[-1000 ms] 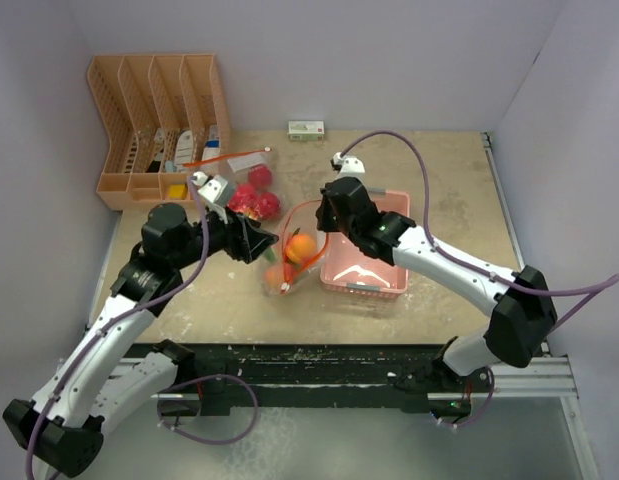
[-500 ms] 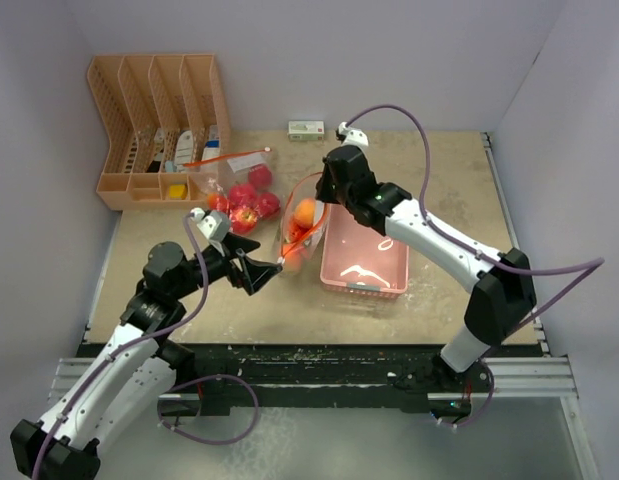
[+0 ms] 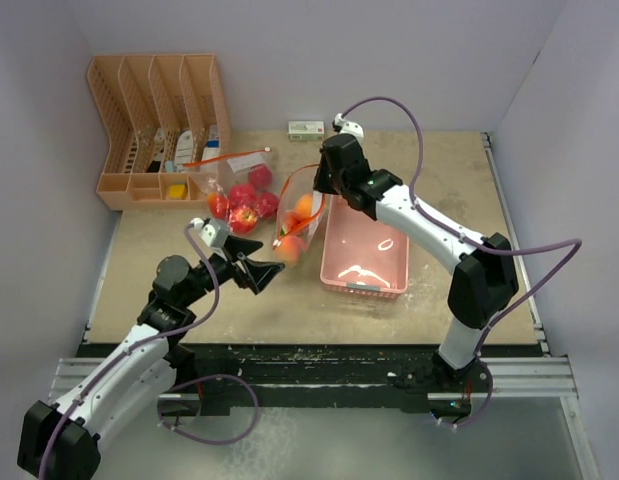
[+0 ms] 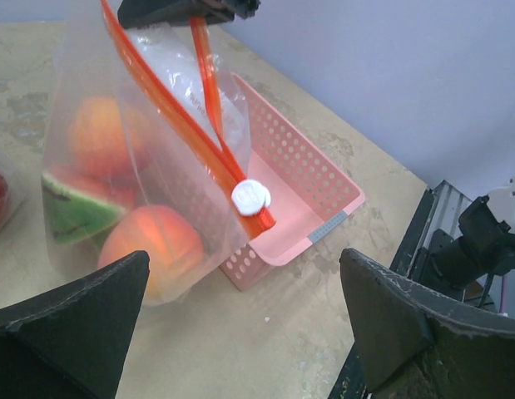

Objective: Place the food in the zip-top bag and seal the zipper
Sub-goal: Zip the zipper food storage bag at the center of the board.

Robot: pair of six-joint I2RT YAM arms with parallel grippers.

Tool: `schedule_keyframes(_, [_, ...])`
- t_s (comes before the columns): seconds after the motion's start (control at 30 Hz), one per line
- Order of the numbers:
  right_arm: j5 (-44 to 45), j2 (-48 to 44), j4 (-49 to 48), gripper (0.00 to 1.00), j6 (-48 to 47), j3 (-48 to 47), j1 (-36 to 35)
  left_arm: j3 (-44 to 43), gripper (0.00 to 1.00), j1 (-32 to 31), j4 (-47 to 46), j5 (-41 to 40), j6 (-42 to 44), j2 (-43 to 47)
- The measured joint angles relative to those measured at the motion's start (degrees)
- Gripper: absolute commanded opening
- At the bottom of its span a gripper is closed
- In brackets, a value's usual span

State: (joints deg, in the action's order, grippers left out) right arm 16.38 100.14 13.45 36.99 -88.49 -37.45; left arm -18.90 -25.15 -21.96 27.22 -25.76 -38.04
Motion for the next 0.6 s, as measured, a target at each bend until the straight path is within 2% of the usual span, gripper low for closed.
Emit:
schedule_keyframes(0.13, [-1.03,1.03,0.07,0.00,0.00,-1.29,0.17,3.56,0.99,0.00,-5.09,-1.16,-0.26,-0.61])
schedule_keyframes(0.23, [-1.53,1.14,0.13,0.00,0.00,-1.51,0.20,5.60,0.93,0.00,-9.68,-2.80,-0.22,-2.29])
schedule_keyframes(0.6, [-2.89,1.14,0.02,0.00,0.00,-1.55,0.24,7.61,0.85,0.00,-24.35,-7.10,0.87,-13.22])
